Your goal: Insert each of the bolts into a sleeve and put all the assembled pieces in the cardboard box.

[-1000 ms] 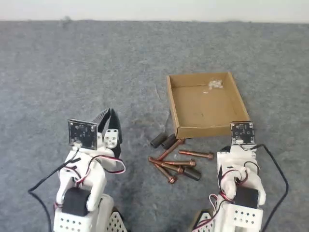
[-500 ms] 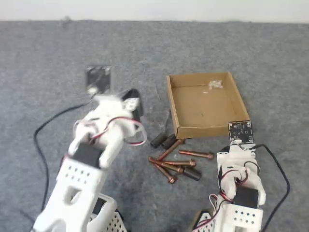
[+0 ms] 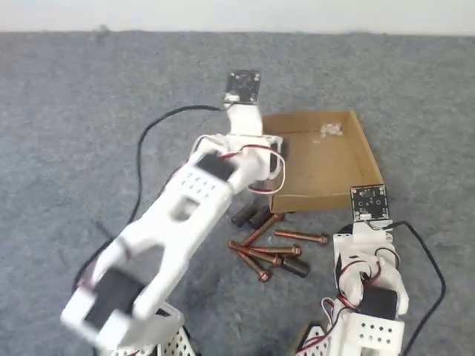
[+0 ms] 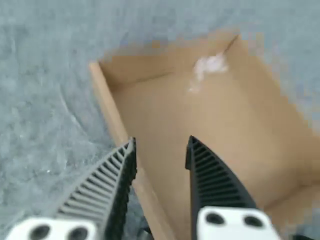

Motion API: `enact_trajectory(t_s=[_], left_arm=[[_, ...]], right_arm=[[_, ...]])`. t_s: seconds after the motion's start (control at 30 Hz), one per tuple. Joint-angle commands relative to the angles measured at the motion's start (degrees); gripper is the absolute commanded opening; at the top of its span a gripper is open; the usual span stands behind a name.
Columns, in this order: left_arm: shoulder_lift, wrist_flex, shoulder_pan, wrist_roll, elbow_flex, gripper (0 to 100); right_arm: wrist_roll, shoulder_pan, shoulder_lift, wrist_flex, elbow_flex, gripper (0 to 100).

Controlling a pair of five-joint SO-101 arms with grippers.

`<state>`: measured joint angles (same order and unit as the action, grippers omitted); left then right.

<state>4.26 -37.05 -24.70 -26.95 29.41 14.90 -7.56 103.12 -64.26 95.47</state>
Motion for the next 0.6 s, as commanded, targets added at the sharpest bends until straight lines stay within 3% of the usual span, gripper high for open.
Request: enact_trajectory(t_s=[0.0,0.1,0.33,0.57], left_arm=[[-10.7,1.3,-0.2,-2.3,-8.6,15],[-15.5,-1.8,0.6,-6.1,-12.6,15],[-17.7,-11.6,3.1,-6.2,-19.6,15],[-7.6,-17.1,3.3,-6.0,-19.6,16]], right_arm=[[0.9,-0.6,0.9,-0.1,1.0,0.6],[0.9,-0.6,0.9,-0.1,1.0,0.6],[0.9,-0.6,0.9,-0.1,1.0,0.6],[0.9,-0.6,0.9,-0.1,1.0,0.6]])
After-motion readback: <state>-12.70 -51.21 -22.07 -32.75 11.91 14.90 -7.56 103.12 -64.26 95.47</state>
